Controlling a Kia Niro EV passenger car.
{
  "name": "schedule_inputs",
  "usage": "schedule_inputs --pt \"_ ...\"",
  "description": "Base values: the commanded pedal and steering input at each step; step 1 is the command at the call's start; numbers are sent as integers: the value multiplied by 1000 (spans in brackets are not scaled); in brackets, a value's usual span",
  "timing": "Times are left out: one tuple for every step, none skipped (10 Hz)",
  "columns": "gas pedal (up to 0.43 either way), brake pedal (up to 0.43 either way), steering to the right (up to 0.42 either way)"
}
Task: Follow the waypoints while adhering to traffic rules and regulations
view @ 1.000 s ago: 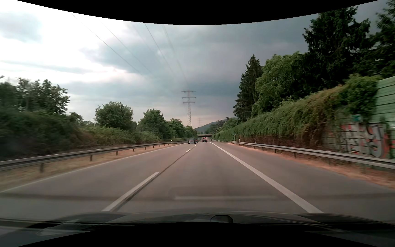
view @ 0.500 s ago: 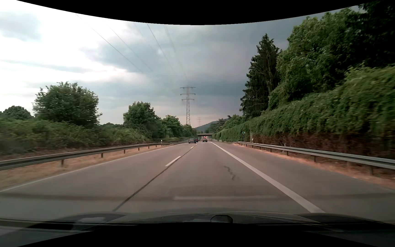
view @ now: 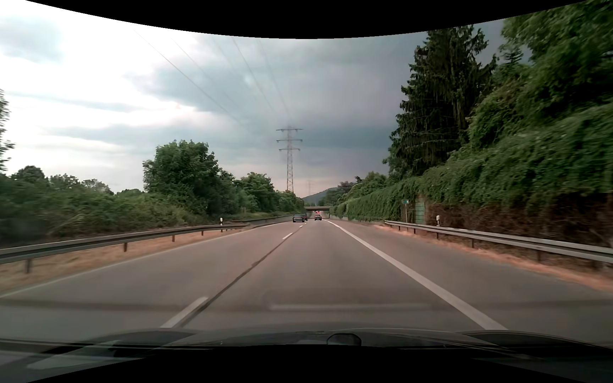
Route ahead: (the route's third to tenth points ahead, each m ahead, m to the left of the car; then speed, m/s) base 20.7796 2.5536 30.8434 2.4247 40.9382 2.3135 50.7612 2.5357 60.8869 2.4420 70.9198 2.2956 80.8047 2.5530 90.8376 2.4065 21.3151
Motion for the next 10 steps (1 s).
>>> schedule_inputs --pt "87 0 -2" --pt "87 0 -1" --pt "87 0 -2" --pt "87 0 -1" --pt "87 0 -1" --pt "87 0 -2" --pt "87 0 -1" --pt "87 0 -1" --pt "87 0 -1" --pt "87 0 -1"
